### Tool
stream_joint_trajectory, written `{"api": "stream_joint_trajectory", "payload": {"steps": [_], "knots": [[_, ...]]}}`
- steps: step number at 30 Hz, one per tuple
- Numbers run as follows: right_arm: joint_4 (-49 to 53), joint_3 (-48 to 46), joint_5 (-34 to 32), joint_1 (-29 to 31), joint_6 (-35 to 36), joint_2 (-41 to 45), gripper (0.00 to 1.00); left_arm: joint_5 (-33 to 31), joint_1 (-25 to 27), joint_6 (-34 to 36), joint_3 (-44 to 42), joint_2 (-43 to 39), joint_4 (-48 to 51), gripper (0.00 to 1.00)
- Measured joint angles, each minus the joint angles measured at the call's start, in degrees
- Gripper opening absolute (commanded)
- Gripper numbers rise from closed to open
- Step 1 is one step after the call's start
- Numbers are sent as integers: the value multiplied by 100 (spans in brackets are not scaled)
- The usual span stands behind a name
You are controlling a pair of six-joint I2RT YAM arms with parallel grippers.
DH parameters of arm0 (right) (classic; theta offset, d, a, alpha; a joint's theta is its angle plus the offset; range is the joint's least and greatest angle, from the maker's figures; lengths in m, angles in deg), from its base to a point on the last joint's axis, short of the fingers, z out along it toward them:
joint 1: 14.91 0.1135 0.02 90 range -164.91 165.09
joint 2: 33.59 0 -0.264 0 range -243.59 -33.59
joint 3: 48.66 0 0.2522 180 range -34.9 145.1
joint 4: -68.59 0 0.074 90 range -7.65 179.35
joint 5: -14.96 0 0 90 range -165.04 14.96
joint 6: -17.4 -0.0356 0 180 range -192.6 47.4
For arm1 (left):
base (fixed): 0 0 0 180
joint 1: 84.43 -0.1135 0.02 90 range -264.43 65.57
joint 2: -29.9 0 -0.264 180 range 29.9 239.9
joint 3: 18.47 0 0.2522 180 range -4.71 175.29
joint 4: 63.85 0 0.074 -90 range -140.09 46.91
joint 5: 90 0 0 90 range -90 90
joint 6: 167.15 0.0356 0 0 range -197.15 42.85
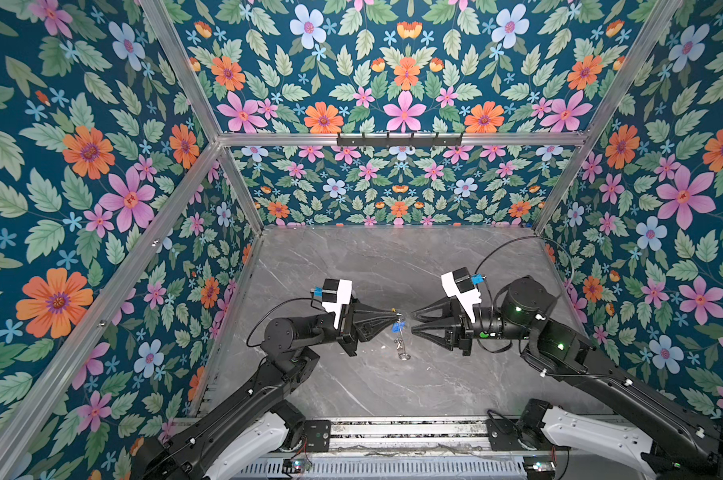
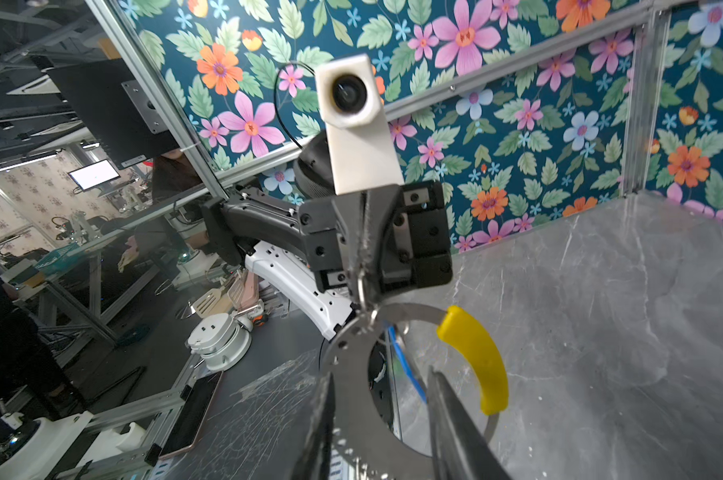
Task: Remove the keys from the keyring
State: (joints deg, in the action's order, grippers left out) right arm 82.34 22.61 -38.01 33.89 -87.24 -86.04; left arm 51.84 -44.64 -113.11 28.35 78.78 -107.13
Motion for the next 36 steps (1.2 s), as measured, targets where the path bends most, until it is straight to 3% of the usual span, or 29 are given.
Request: {"api": "stream_joint_trajectory", "payload": {"steps": [11,17,24,31,35,36], "knots": [[-872,-52,-286,157,-487,-339,39,-188,0,39,-57,28,-37,0],[-876,44,-267,286,-461,-439,25,-225,0,42,-57,22,-35,0],[-828,4,-313,291,-420,-472,18,-243,0,42,-68,17,-37,0],[-697,7,-424,289,-304,-490,0,-240,0,11,-46,111,-35,0],[-656,7,-437,291,-293,-459,0,-240,2,2,-46,109,-26,0],[-608,7,-444,291,-291,-435,0,-240,2,0,-39,103,13,5]]}}
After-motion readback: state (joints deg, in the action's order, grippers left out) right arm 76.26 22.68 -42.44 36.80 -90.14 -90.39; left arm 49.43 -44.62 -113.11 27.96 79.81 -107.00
